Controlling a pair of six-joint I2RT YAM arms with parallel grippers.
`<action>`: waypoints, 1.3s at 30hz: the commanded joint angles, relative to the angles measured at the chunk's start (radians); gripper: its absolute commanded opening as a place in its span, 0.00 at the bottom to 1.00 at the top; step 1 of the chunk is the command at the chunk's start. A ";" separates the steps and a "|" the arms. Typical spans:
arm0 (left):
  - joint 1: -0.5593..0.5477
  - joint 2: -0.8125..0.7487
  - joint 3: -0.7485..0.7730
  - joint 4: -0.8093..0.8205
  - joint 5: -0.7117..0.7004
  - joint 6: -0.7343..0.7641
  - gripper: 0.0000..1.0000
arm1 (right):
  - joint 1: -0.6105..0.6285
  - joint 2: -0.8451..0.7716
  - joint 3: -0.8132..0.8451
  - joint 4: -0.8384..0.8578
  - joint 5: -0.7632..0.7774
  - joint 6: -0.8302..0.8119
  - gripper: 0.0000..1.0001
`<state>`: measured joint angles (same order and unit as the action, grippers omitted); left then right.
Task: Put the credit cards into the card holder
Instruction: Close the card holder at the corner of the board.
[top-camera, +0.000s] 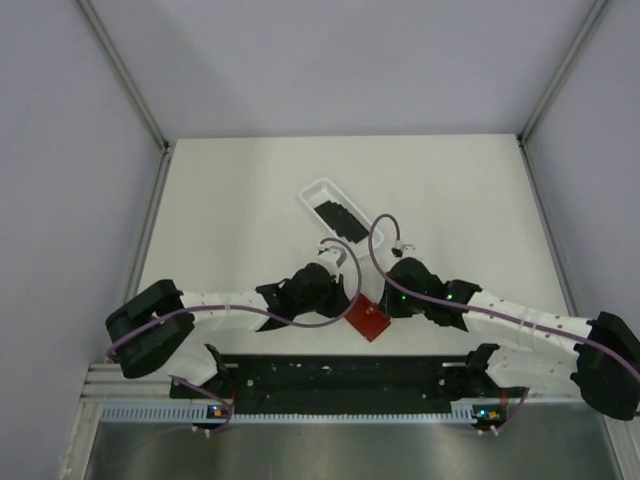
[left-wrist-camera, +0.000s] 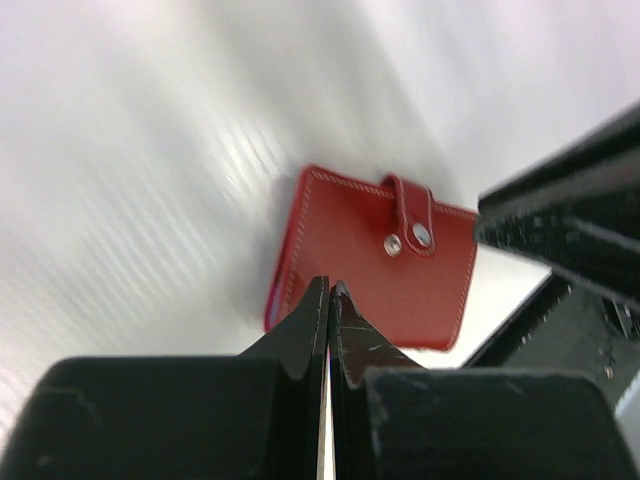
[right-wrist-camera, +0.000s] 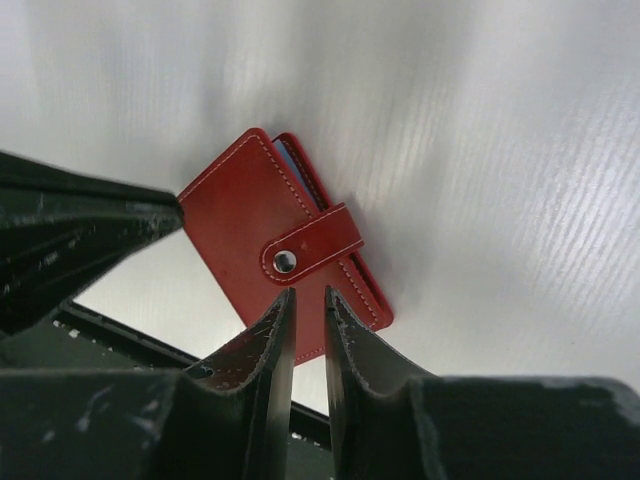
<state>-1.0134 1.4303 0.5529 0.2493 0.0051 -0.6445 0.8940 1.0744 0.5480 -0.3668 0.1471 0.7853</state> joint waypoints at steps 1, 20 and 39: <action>0.056 -0.028 0.073 -0.039 -0.080 0.032 0.00 | -0.003 0.015 0.012 0.074 -0.078 -0.018 0.18; 0.133 0.133 0.113 0.025 0.122 0.052 0.00 | -0.013 0.048 -0.020 0.129 -0.081 -0.008 0.16; 0.095 0.163 0.082 0.110 0.203 0.042 0.00 | -0.017 0.122 -0.014 0.187 -0.112 -0.017 0.16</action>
<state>-0.9134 1.5848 0.6495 0.2958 0.1921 -0.6025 0.8860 1.1790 0.5232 -0.2310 0.0483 0.7780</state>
